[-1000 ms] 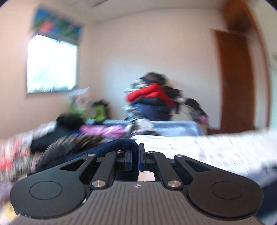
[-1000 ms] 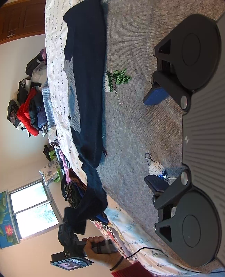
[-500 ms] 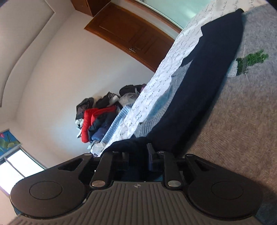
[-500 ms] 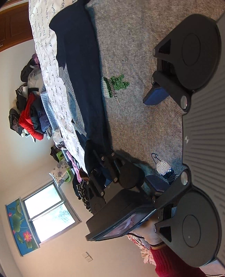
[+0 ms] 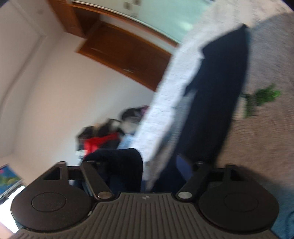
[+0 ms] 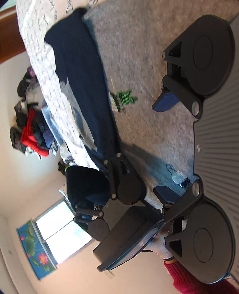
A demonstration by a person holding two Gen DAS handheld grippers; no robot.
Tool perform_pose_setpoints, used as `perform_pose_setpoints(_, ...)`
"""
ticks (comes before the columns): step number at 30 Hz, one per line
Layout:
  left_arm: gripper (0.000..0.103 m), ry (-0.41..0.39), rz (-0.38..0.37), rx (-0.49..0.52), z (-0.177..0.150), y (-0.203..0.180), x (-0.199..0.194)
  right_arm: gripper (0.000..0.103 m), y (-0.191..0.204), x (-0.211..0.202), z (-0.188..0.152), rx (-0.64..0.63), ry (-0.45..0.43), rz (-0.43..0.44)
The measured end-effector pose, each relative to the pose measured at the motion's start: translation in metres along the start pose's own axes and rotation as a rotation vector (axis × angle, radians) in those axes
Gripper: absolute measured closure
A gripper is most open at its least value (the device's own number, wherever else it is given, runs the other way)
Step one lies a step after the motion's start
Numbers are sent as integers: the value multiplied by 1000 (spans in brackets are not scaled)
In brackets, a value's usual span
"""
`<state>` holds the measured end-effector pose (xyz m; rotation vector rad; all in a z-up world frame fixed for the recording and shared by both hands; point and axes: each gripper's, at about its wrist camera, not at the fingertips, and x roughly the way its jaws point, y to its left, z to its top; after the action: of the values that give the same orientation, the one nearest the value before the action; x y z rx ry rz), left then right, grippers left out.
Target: Fold small clothes
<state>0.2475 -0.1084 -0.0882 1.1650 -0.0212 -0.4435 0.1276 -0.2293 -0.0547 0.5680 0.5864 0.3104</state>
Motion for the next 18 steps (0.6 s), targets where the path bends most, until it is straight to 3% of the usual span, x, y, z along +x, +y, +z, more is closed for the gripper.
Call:
perform_pose_setpoints(2, 57, -20, -73, 51, 3, -12, 1, 14, -9, -11, 5, 56, -5, -13)
perform_pose_setpoints(5, 61, -52, -84, 47, 7, -18, 0, 14, -23, -37, 14, 87, -62, -79)
perform_pose_setpoints(9, 84, -76, -58, 18, 19, -15, -2, 14, -42, -58, 32, 96, -127, -175)
perform_pose_setpoints(11, 84, -101, -21, 111, 25, -25, -2, 14, -51, -58, 45, 105, -137, -186)
perform_pose_setpoints(13, 79, -152, 39, 295, 29, -47, -7, 14, -54, -56, 59, 104, -153, -166)
perform_pose_setpoints(15, 52, -210, 62, 461, 32, -71, -11, 14, -55, -52, 73, 86, -183, -127)
perform_pose_setpoints(16, 51, -258, 93, 507, 32, -79, -14, 14, -57, -48, 79, 96, -188, -100)
perform_pose_setpoints(18, 37, -310, 132, 529, 35, -82, -16, 14, -74, -34, 92, 192, -170, -32)
